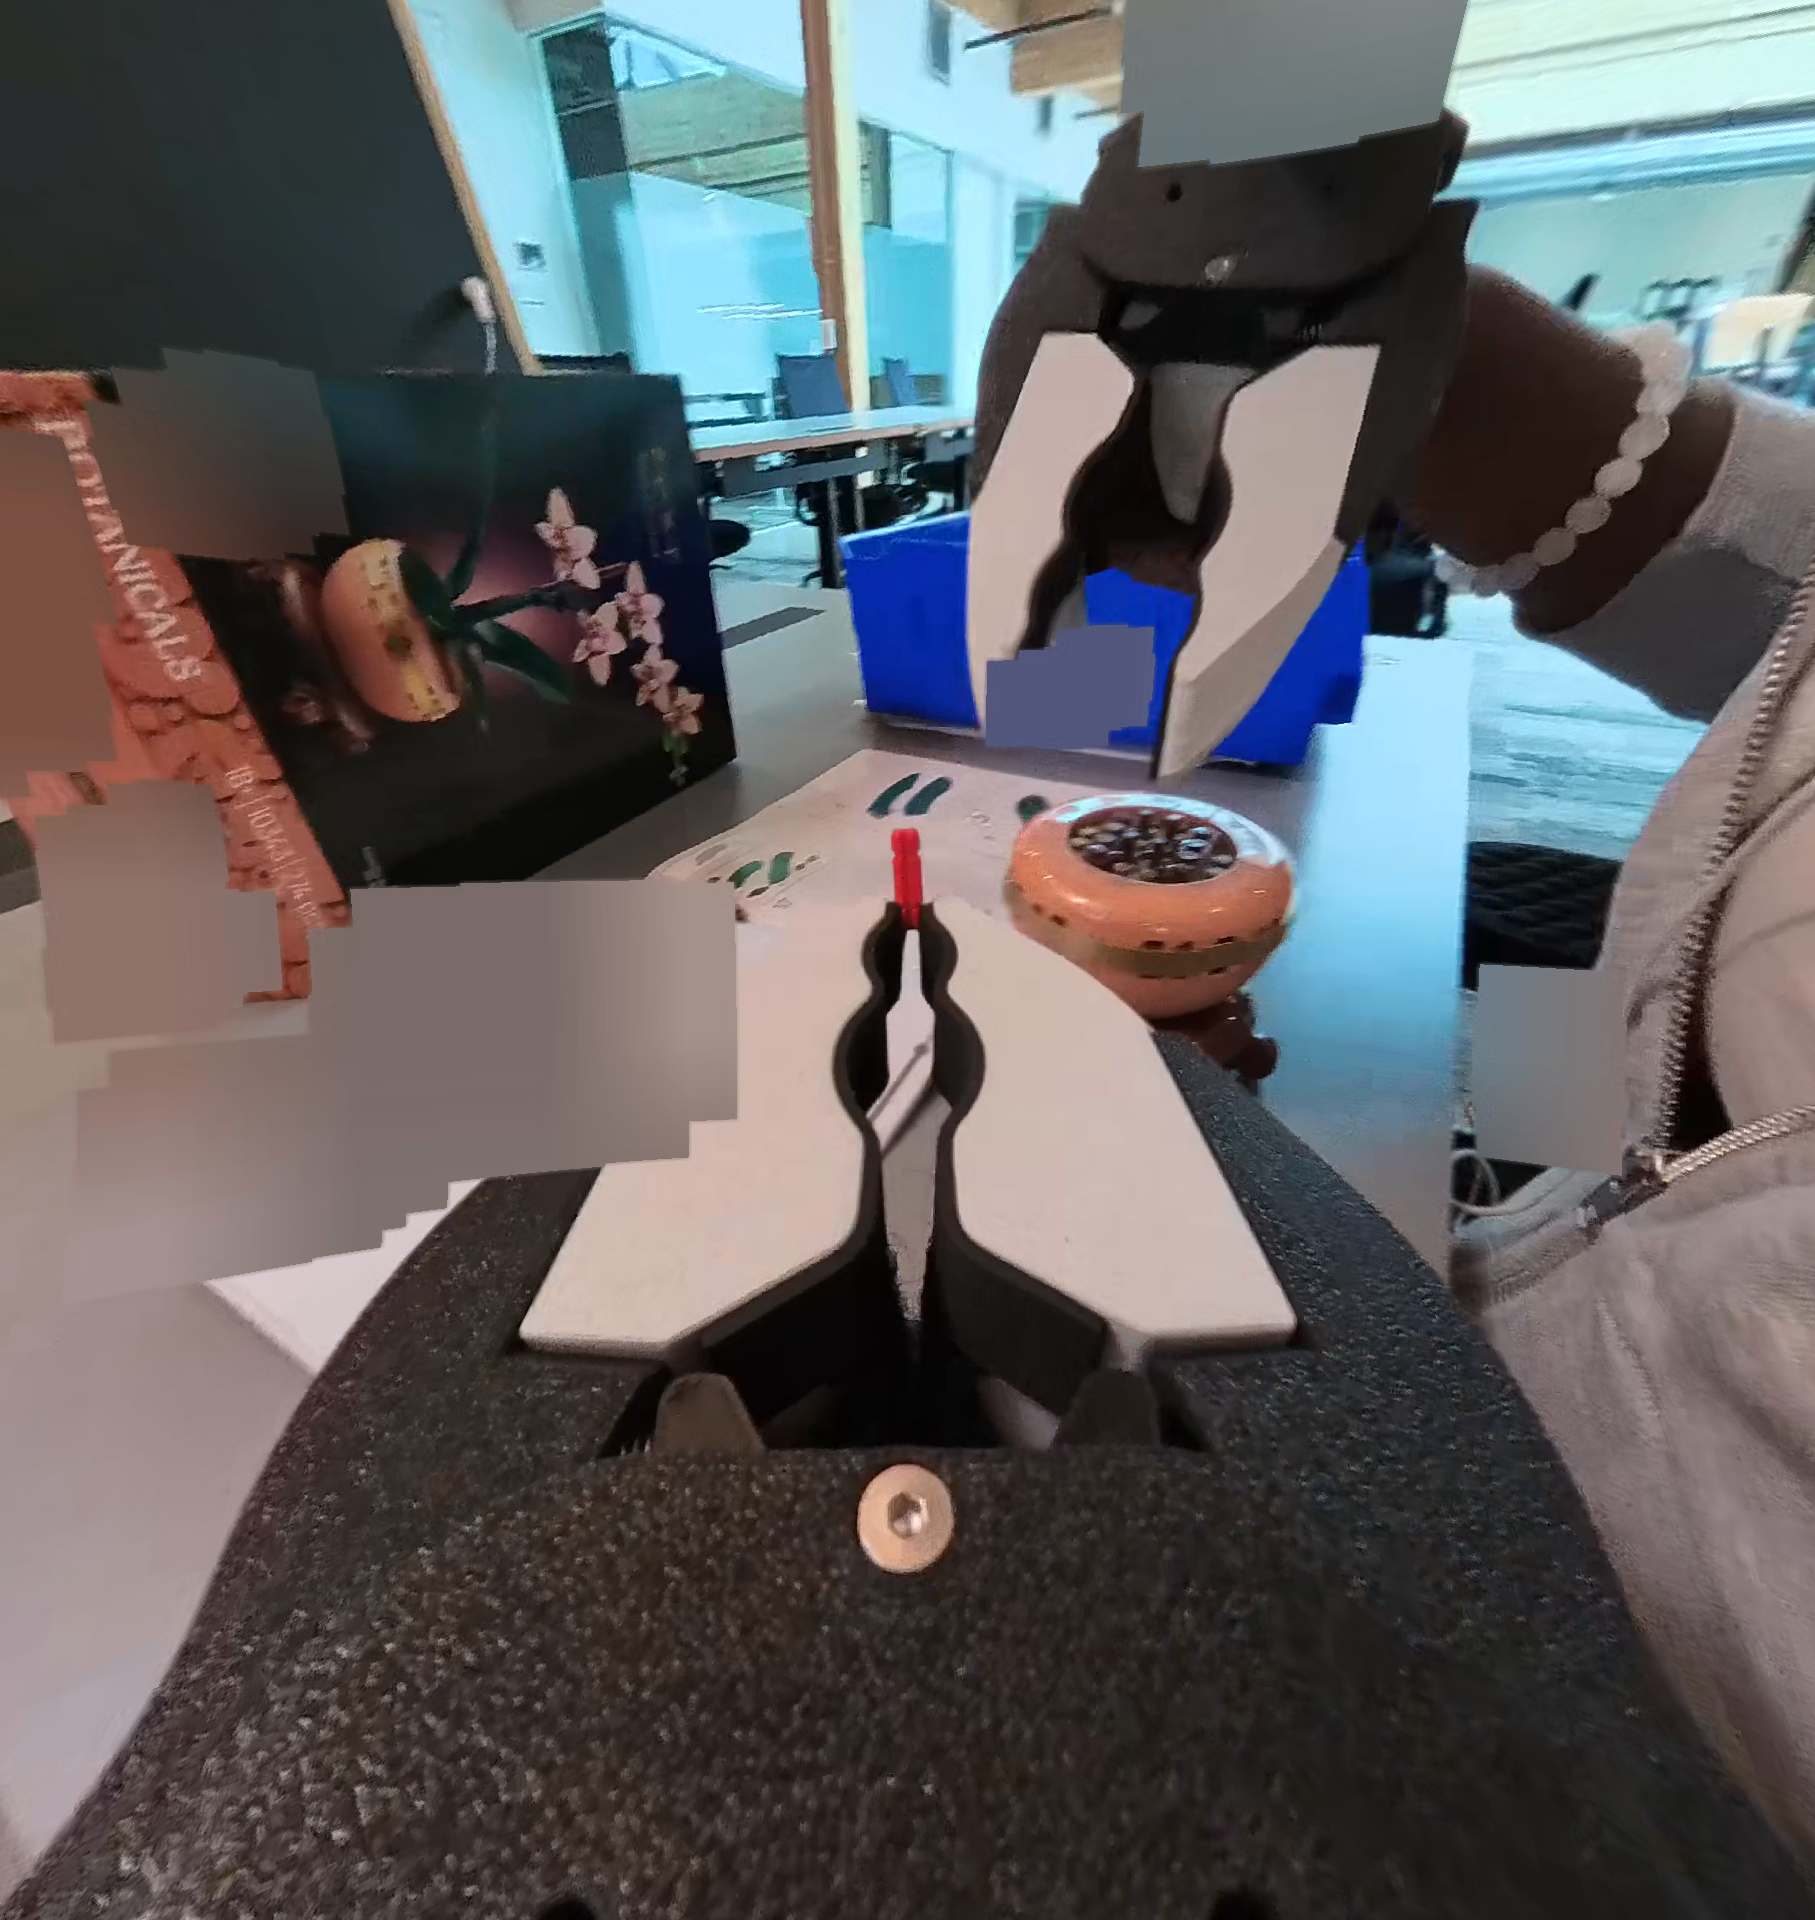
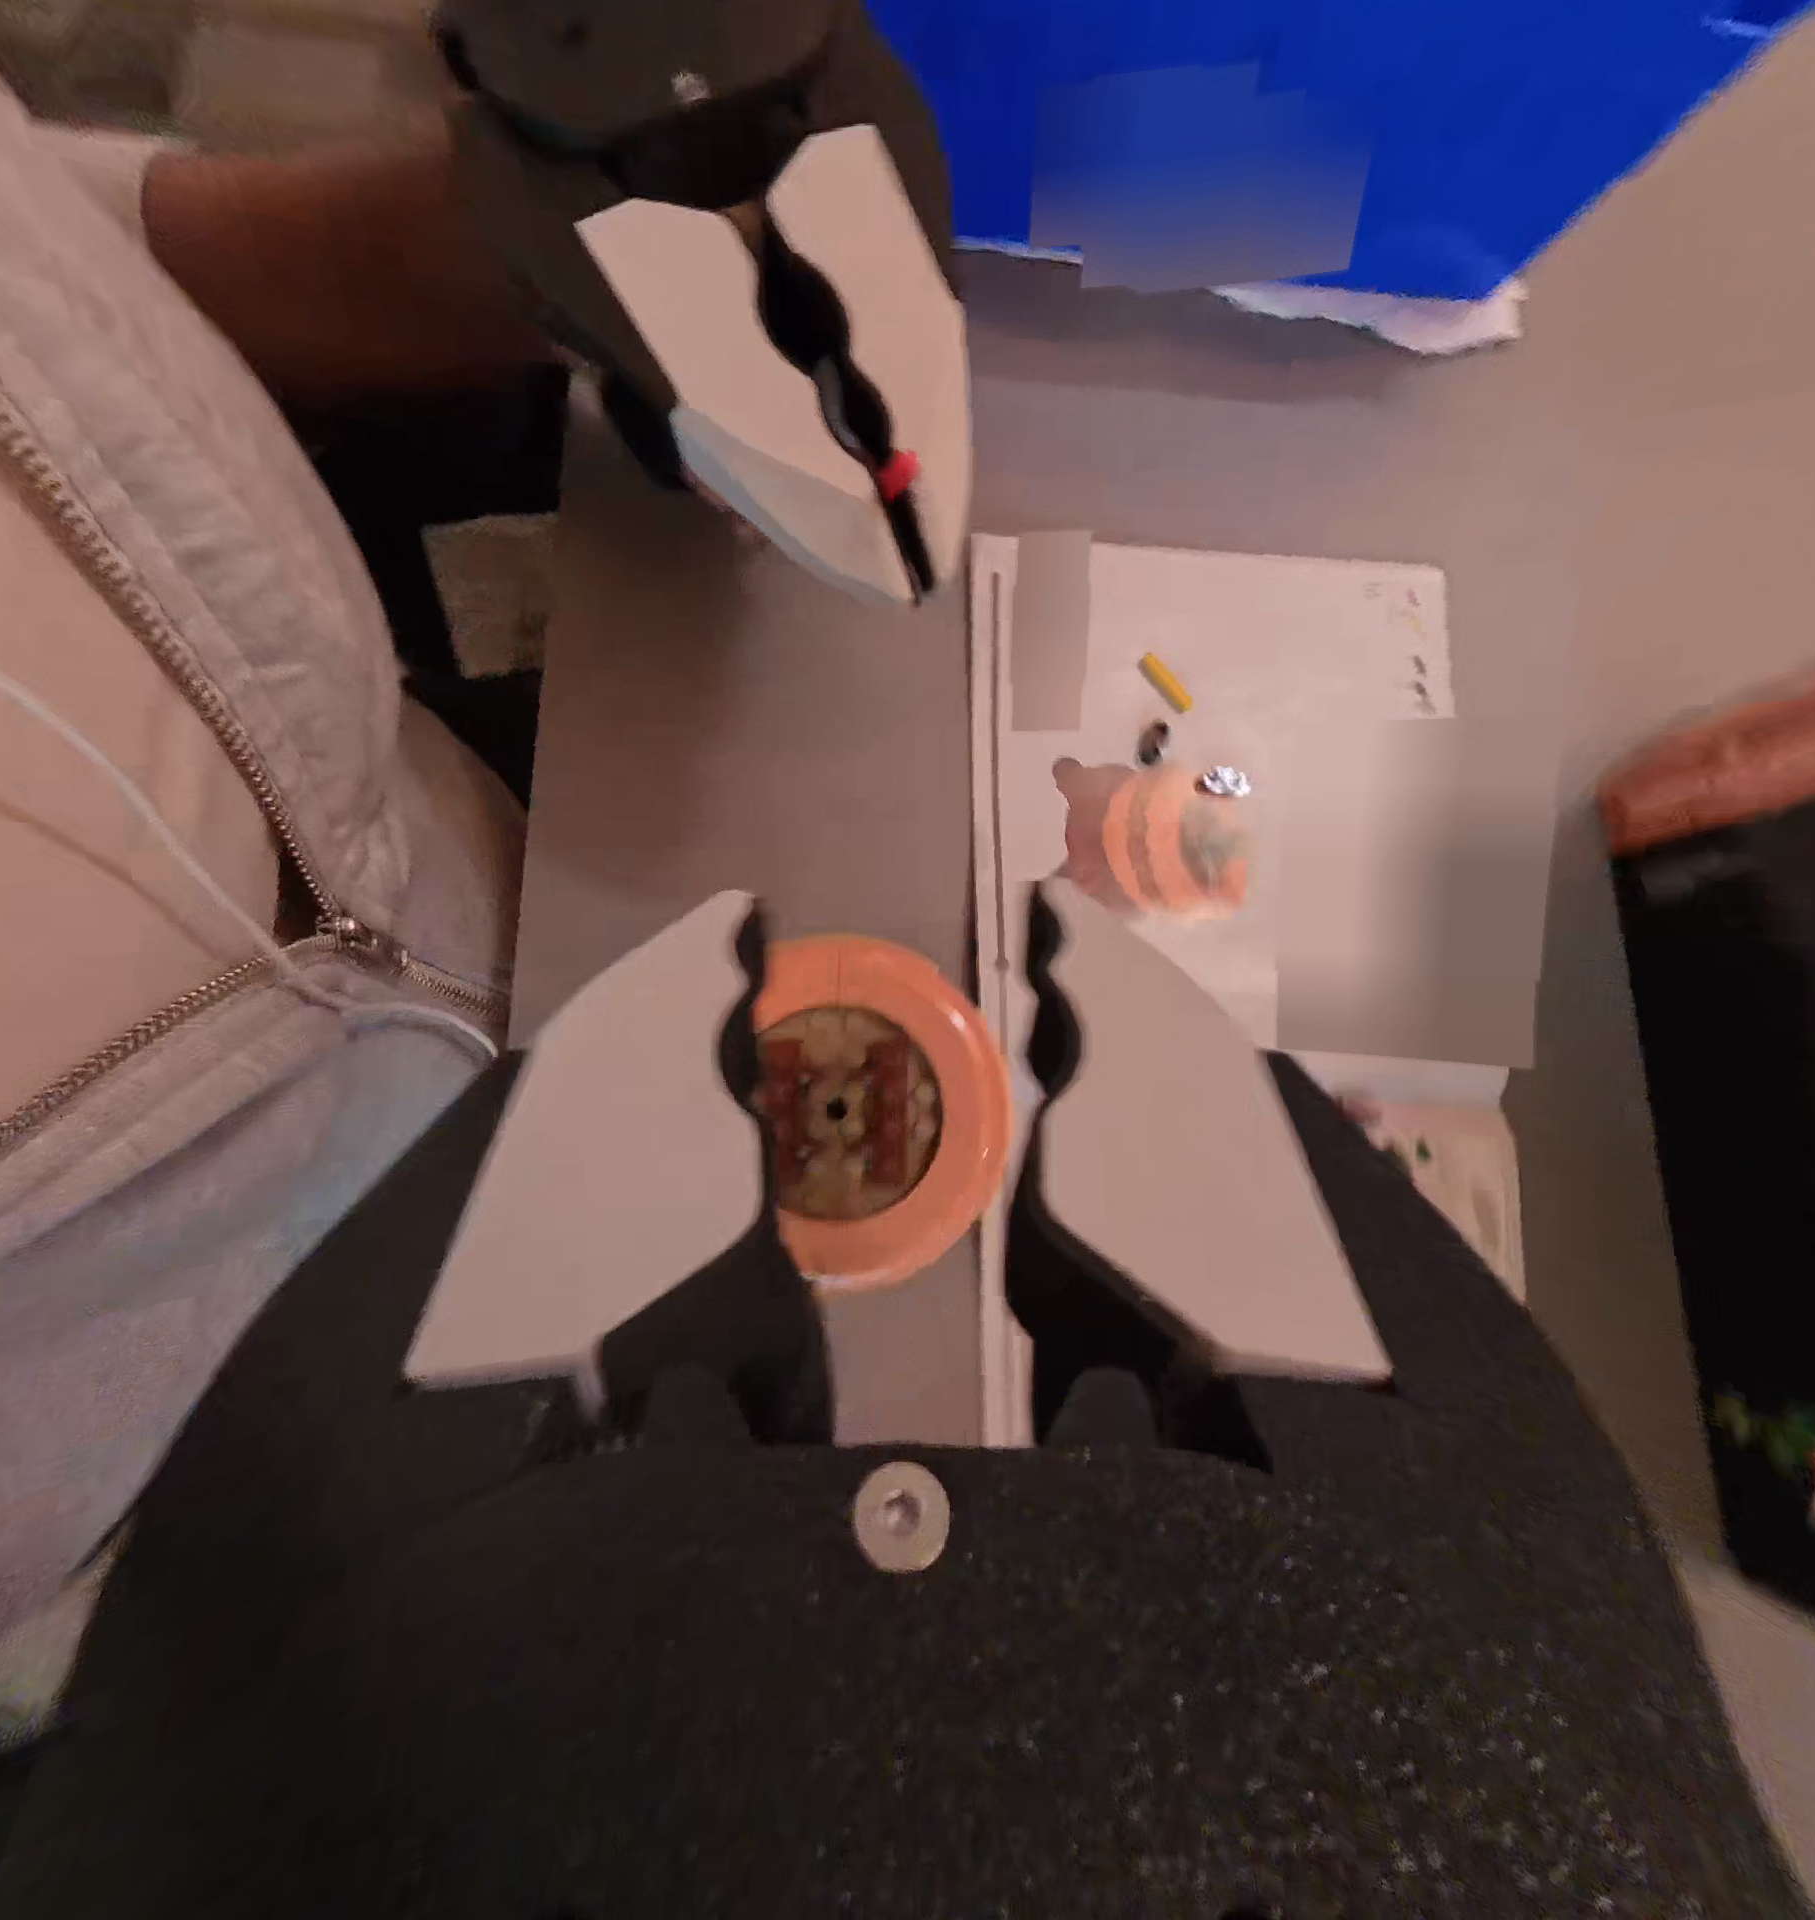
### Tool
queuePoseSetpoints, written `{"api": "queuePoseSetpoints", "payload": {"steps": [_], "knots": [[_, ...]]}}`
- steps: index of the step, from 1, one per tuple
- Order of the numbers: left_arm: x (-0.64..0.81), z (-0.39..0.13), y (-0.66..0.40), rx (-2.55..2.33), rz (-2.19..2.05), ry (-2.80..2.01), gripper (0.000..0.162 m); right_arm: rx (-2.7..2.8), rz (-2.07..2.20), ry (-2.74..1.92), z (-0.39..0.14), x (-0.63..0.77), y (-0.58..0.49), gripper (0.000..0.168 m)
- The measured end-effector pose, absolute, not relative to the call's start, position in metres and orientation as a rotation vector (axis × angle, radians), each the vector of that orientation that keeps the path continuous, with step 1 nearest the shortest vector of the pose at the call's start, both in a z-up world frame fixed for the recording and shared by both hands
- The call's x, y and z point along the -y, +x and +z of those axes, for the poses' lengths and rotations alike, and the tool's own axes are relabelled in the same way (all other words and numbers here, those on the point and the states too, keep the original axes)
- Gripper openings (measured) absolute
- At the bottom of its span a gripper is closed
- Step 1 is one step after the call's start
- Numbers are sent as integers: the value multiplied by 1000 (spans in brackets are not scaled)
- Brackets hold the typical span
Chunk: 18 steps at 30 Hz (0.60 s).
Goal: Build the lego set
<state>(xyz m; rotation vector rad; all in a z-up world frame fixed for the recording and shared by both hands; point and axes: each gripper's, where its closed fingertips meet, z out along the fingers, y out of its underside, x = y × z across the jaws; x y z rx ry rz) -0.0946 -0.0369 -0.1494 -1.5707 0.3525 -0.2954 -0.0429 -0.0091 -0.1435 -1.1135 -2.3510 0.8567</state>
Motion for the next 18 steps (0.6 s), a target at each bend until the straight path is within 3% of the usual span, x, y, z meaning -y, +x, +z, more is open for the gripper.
{"api": "queuePoseSetpoints", "payload": {"steps": [2, 4, 6, 10, 18], "knots": [[40, -148, -85, -378, -327, -1554, 2, 2226, 838, -1240, -150, -2, -23, 91], [40, -153, -75, -411, -333, -1574, 2, 2135, 815, -1369, -170, -10, -4, 113], [39, -160, -64, -448, -333, -1607, 2, 2067, 791, -1462, -193, -13, 6, 120], [29, -183, -48, -496, -314, -1737, 1, 1941, 787, -1473, -223, -14, 3, 116], [9, -216, -41, -536, -260, -1984, 2, 1883, 944, -1399, -225, -7, -15, 95]]}}
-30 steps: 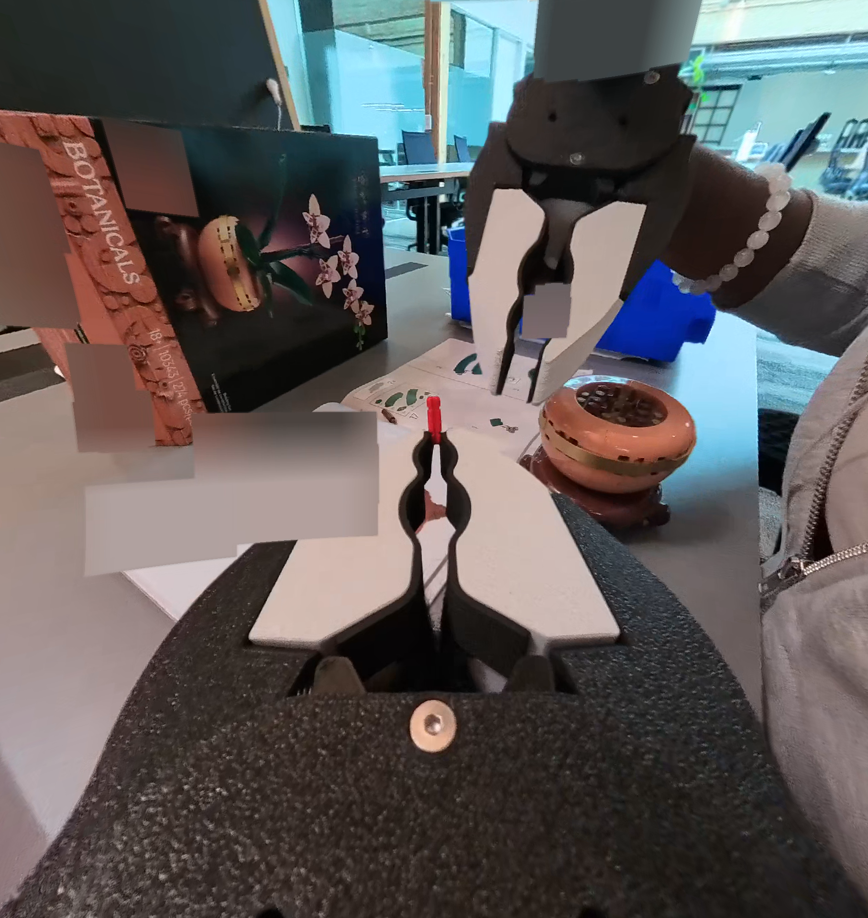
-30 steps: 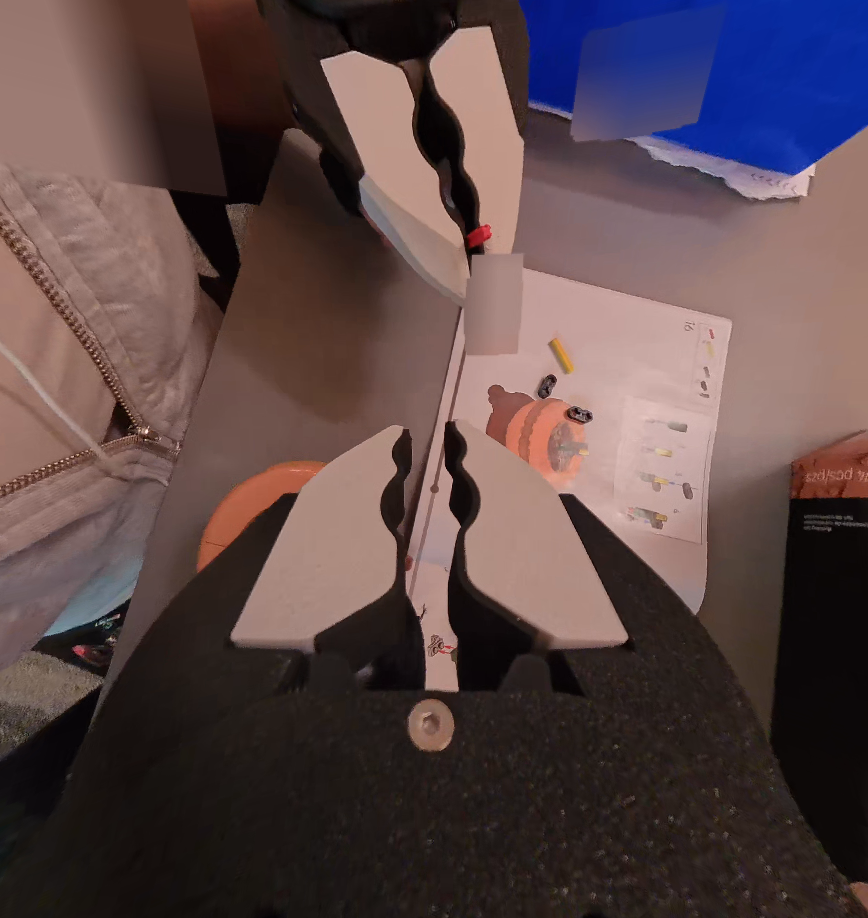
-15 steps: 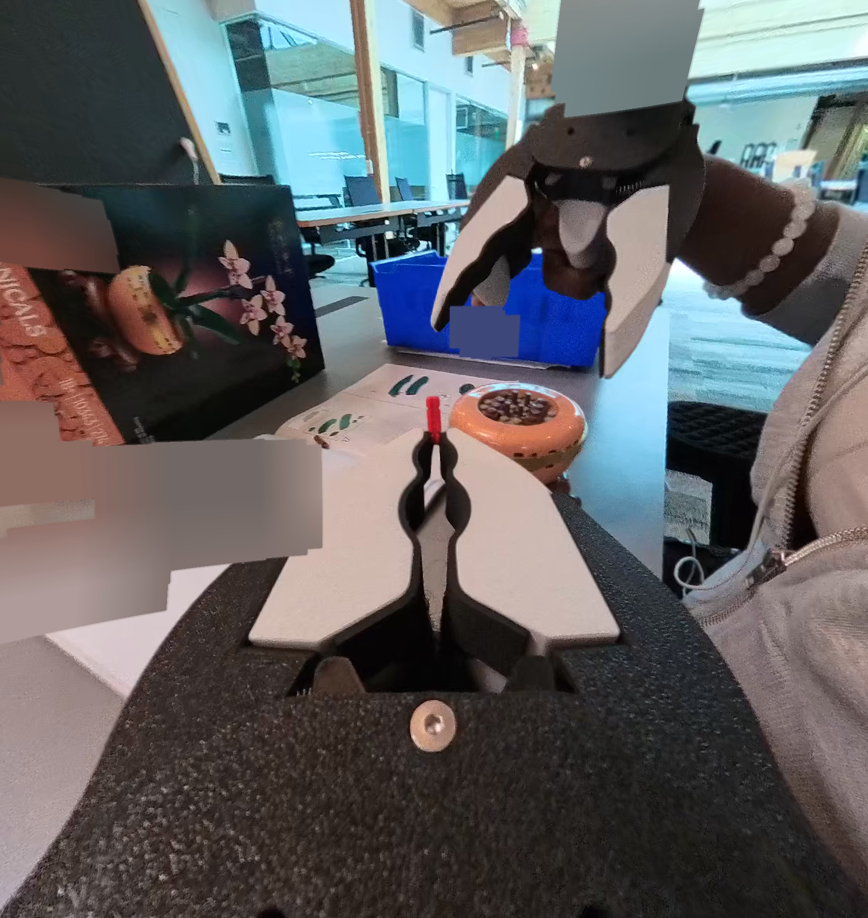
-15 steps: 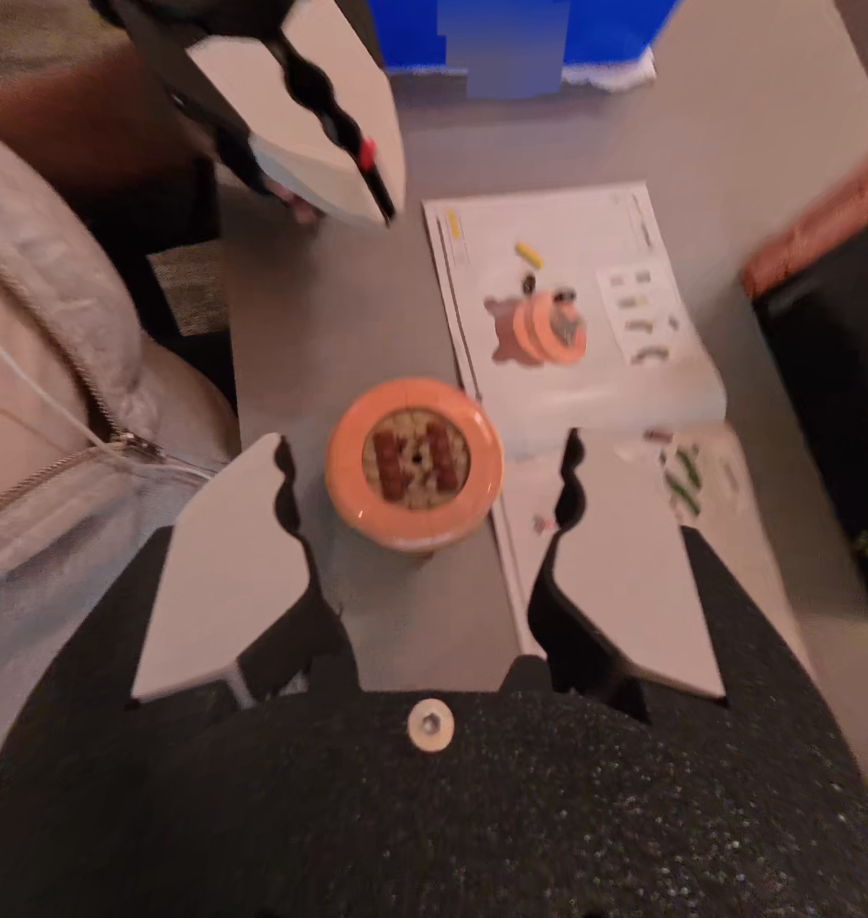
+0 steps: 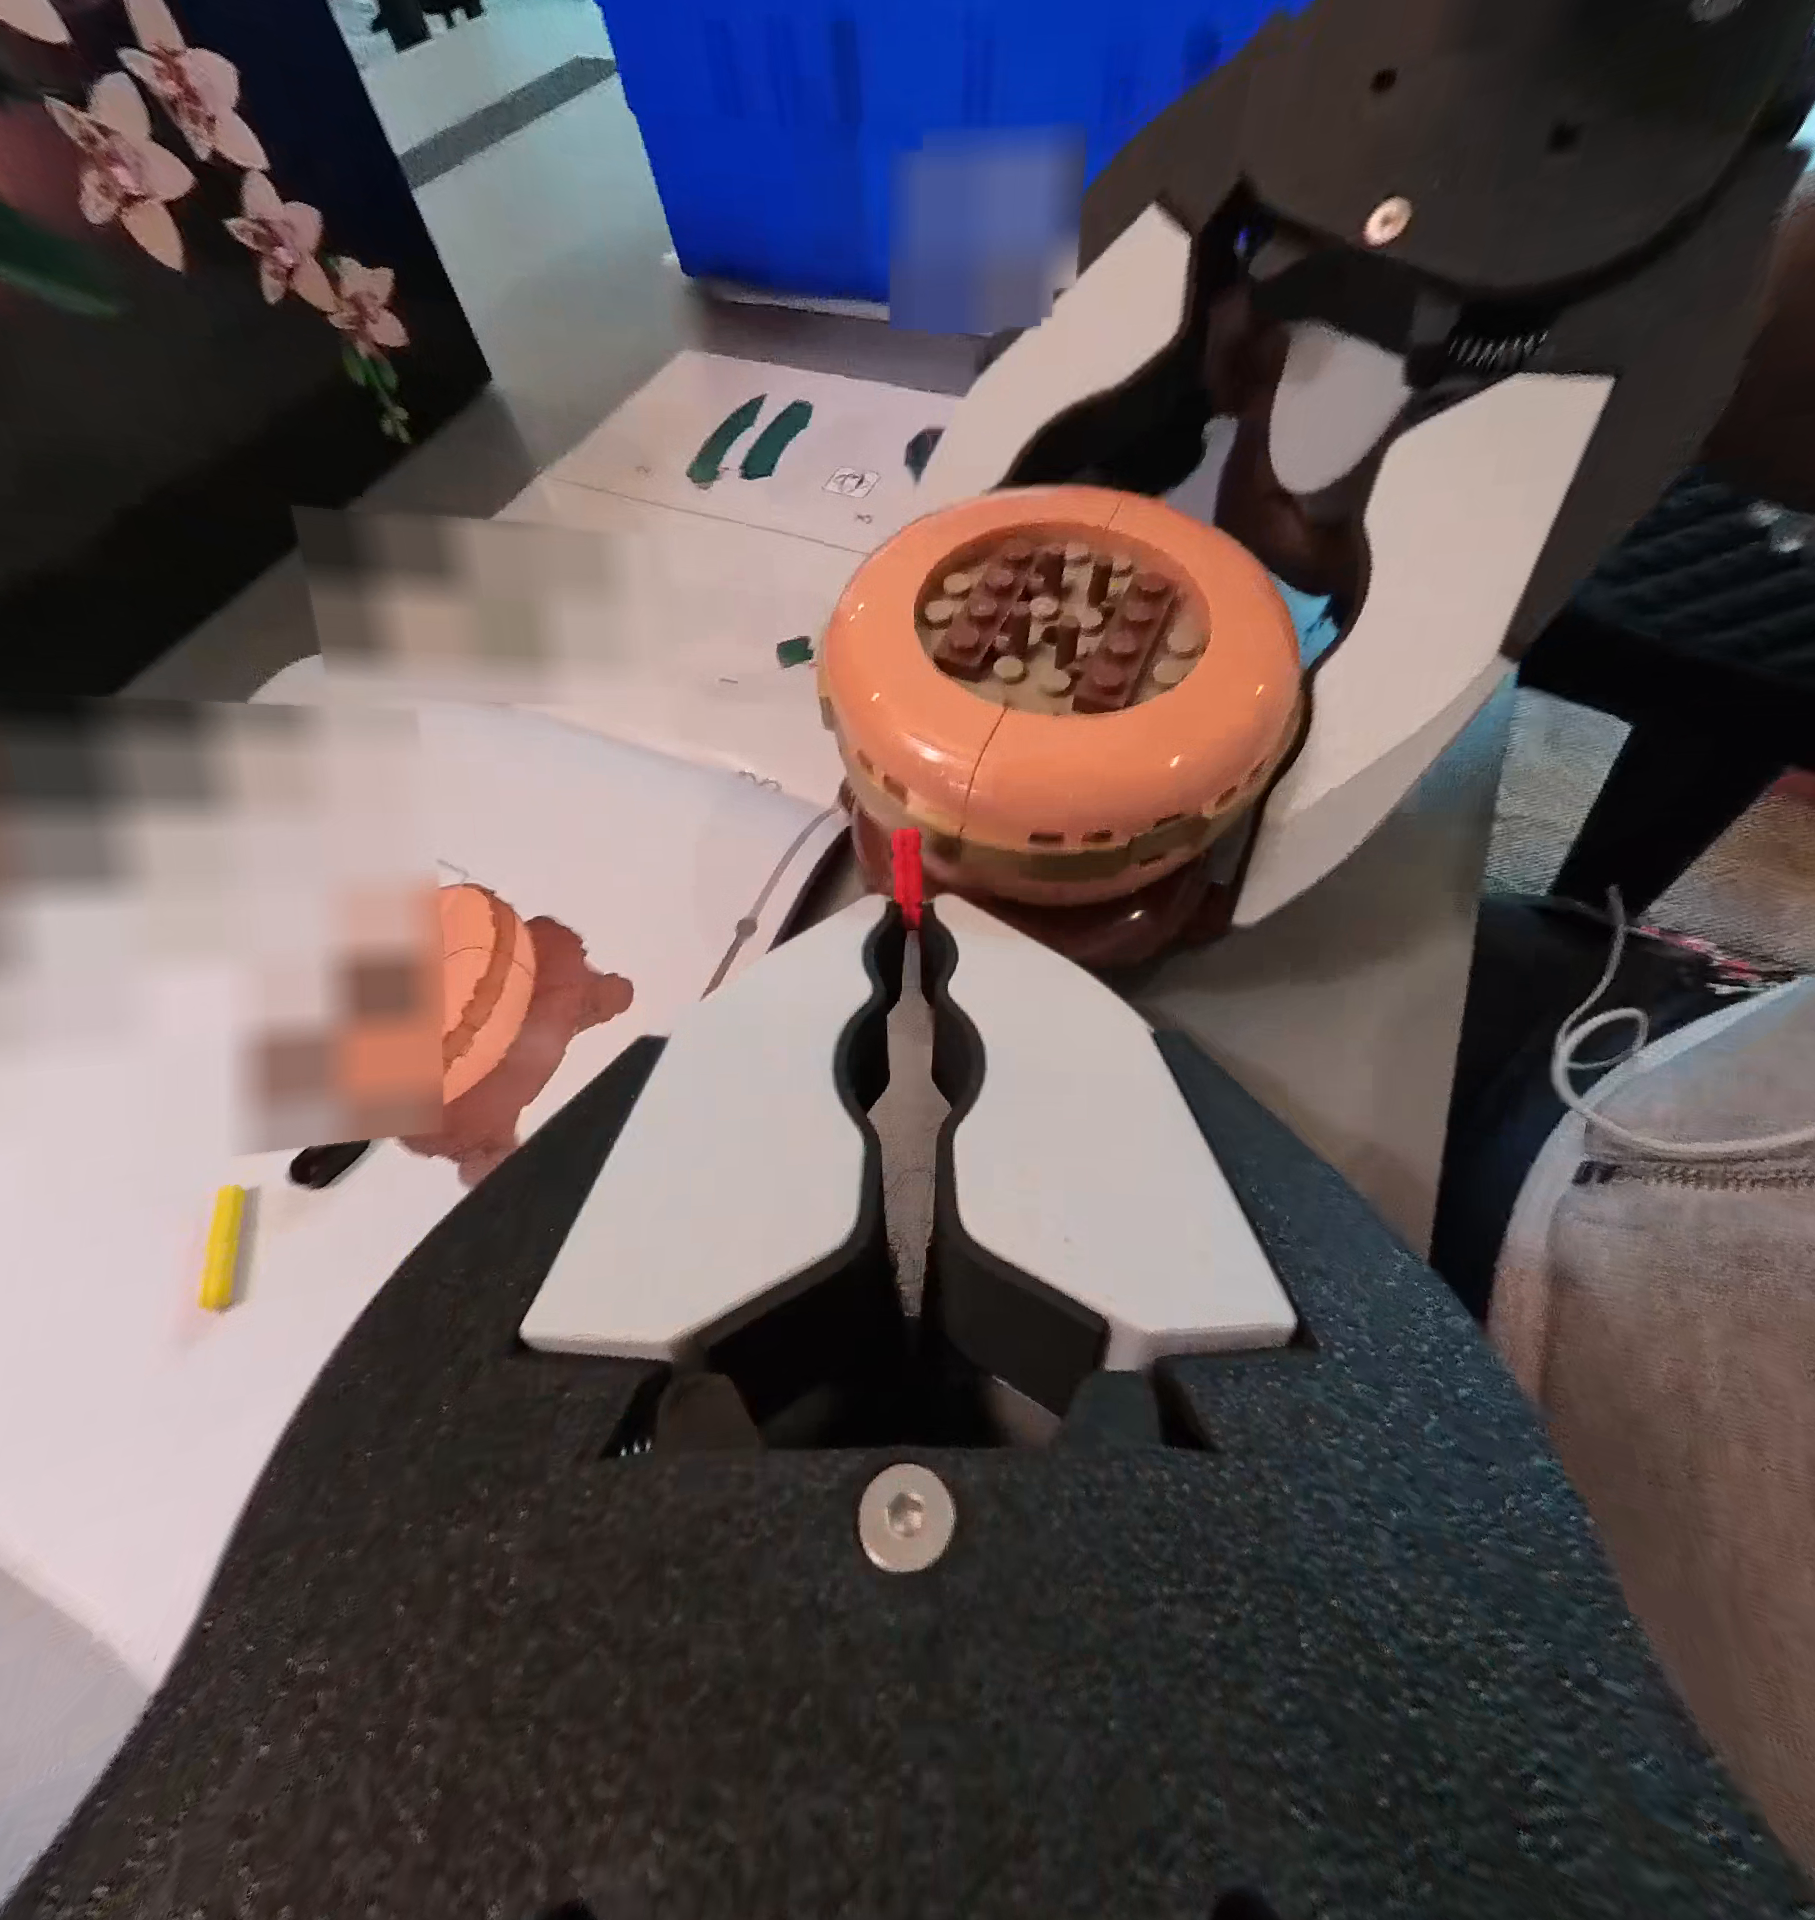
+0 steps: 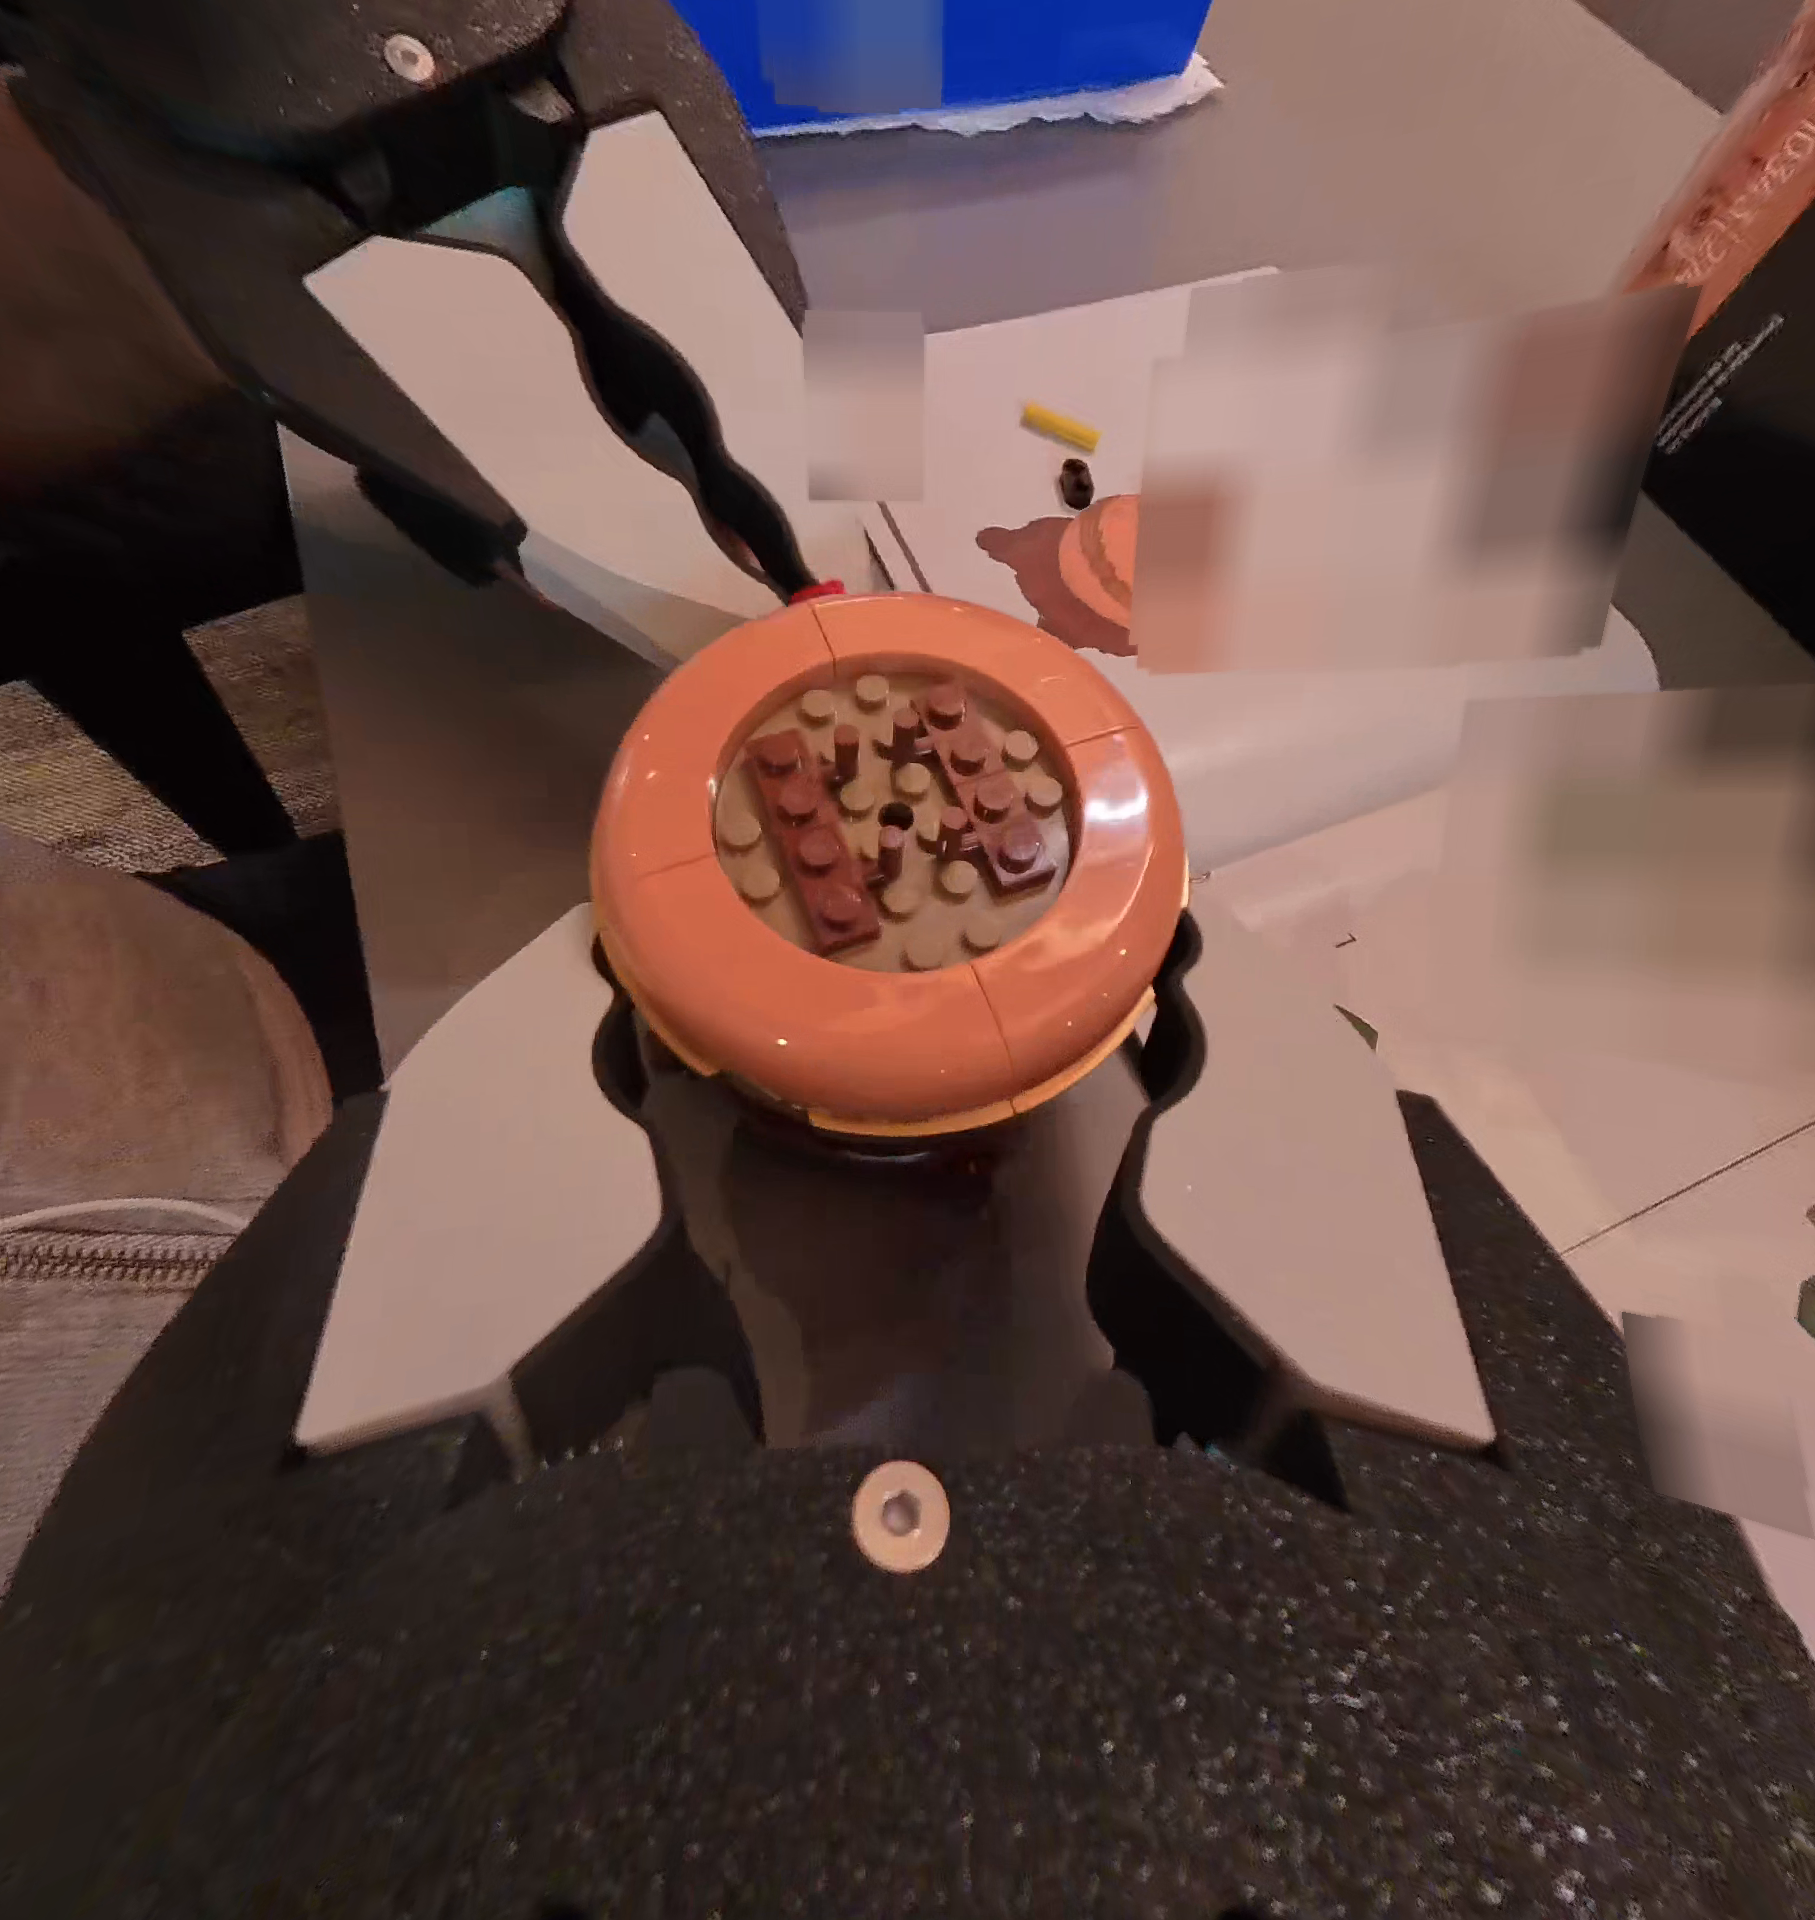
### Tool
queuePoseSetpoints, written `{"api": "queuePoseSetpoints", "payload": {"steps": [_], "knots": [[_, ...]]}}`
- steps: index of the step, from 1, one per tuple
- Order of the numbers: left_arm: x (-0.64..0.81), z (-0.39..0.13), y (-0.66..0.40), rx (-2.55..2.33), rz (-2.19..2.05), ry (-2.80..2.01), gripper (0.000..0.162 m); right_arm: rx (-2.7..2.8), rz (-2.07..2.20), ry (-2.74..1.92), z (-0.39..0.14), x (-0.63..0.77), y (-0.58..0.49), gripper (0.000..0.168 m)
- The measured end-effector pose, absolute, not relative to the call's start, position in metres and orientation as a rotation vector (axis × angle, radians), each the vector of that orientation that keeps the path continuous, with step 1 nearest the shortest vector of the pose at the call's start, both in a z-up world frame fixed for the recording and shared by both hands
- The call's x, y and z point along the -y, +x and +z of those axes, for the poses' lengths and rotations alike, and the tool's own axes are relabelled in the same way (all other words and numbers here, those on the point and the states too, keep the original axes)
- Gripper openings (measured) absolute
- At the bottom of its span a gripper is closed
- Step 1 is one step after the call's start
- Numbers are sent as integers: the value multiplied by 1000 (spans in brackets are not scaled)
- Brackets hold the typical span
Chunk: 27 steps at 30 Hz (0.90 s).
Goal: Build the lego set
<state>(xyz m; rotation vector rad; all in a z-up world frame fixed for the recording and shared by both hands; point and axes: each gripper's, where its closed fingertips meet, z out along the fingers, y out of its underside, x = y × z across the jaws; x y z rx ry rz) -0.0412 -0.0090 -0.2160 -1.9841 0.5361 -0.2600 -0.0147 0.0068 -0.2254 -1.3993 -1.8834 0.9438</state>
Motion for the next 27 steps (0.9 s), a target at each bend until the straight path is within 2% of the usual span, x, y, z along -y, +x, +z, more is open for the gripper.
{"api": "queuePoseSetpoints", "payload": {"steps": [7, 15, 27], "knots": [[6, -211, -38, -551, -286, -1970, 1, 1869, 969, -1342, -215, -9, -15, 94], [-48, -160, -53, -617, -208, -1917, 2, 1745, 914, -1337, -168, -69, -29, 94], [-122, -206, -55, -615, -295, -2098, 2, 1589, 913, -1552, -223, -136, -26, 94]]}}
